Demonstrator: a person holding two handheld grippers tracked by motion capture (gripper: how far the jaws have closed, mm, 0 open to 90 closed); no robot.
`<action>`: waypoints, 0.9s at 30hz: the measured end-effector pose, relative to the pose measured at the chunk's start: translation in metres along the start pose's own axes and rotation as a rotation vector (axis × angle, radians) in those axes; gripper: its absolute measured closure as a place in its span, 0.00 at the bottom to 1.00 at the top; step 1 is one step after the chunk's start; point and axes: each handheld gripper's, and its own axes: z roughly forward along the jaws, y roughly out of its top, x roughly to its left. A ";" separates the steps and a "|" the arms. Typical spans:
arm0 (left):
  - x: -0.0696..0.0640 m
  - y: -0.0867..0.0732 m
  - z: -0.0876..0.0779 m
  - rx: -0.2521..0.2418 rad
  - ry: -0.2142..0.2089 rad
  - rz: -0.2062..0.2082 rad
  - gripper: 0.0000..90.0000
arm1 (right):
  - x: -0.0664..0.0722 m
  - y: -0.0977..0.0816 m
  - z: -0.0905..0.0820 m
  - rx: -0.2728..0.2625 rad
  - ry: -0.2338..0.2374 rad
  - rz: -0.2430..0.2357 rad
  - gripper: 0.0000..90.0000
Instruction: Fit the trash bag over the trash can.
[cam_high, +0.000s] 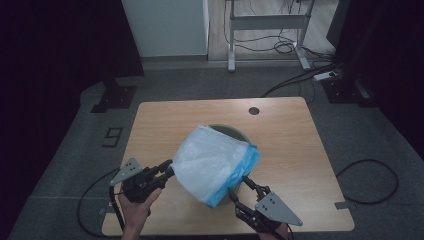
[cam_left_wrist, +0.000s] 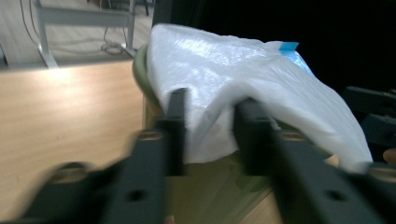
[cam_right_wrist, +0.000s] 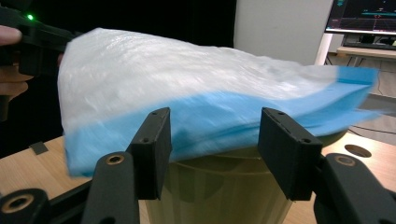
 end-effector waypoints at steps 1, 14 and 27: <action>-0.003 0.001 -0.002 0.006 0.006 0.027 0.54 | 0.000 0.001 0.000 -0.001 -0.001 0.001 0.49; -0.013 0.010 -0.026 0.009 -0.052 0.132 0.24 | -0.001 0.007 0.001 0.027 -0.048 -0.015 0.50; -0.040 0.030 0.018 0.135 -0.086 0.160 0.33 | 0.001 0.007 0.002 0.034 -0.043 -0.018 0.51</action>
